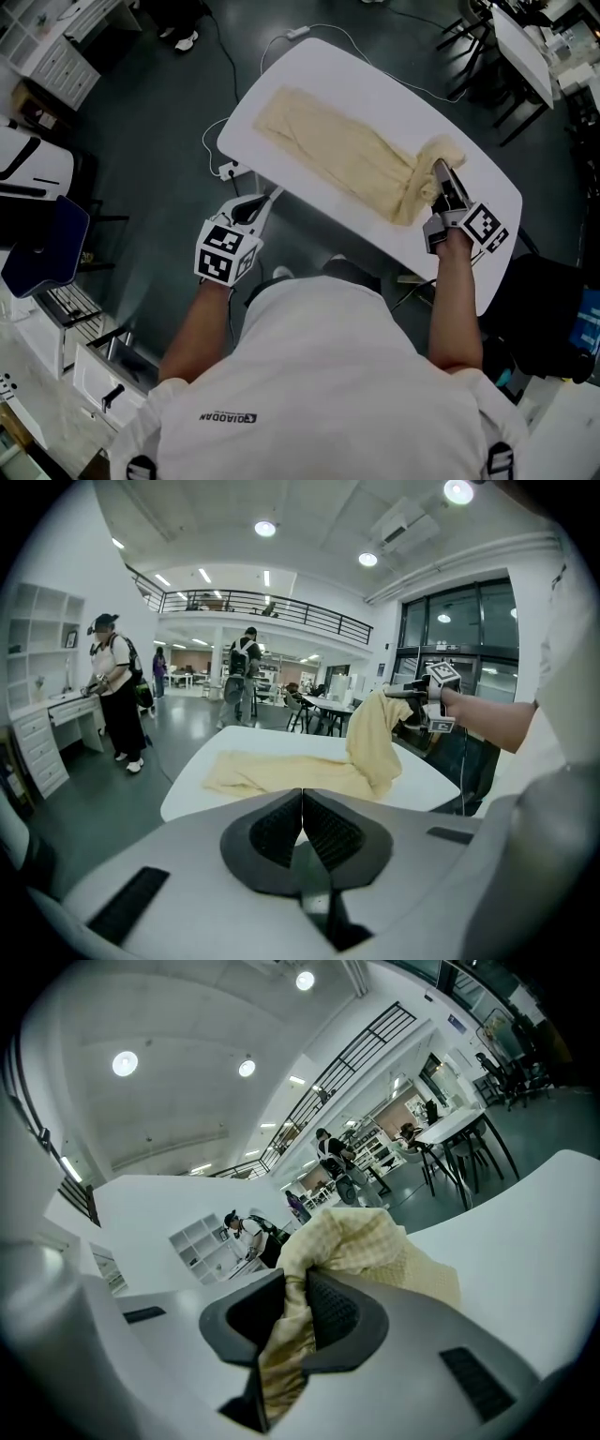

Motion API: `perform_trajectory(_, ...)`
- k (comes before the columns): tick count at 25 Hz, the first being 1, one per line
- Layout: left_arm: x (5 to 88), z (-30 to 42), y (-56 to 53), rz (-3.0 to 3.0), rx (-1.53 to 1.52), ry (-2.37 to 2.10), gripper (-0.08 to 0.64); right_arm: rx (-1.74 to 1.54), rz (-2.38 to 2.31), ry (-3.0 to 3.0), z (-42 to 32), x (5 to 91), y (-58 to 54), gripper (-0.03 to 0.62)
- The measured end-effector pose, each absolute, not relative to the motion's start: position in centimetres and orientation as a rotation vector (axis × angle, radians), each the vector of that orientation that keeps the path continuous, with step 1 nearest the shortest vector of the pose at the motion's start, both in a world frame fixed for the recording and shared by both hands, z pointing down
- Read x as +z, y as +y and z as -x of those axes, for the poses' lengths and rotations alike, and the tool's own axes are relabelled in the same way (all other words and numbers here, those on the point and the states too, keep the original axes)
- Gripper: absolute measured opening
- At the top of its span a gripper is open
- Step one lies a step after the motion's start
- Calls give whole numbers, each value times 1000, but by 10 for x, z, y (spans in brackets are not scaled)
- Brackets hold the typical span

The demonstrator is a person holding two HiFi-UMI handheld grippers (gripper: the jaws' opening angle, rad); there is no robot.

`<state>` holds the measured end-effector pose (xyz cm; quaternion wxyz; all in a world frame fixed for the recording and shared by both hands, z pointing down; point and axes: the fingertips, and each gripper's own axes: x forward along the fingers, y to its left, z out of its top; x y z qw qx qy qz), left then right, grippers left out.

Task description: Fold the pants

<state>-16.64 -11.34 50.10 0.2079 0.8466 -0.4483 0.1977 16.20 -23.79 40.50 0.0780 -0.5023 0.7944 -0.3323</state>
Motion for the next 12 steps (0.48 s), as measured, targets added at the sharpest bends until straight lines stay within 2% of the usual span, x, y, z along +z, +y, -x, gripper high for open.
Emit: perform_trajectory(12,502,215,-132,-2221,436,-1306,28,-1070,1369,2280,-109,398,-286,80)
